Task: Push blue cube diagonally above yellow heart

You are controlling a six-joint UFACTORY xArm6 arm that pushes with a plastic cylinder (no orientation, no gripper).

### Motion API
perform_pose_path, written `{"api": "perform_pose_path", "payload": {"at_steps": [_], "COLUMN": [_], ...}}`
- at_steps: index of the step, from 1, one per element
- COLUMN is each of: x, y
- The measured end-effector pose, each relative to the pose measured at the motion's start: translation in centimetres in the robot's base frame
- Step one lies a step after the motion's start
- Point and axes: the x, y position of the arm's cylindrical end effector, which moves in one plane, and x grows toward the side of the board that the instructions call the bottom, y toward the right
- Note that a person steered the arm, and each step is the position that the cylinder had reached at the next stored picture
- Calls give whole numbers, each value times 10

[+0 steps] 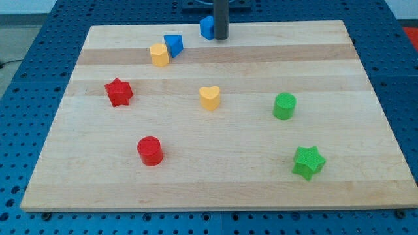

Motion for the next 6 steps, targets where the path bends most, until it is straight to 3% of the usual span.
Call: {"api": "perform_pose_path", "payload": {"at_steps": [1,2,4,5,6], "x": [-6,-41,-20,-20,-10], "y": [37,38,-54,-72,-53]}}
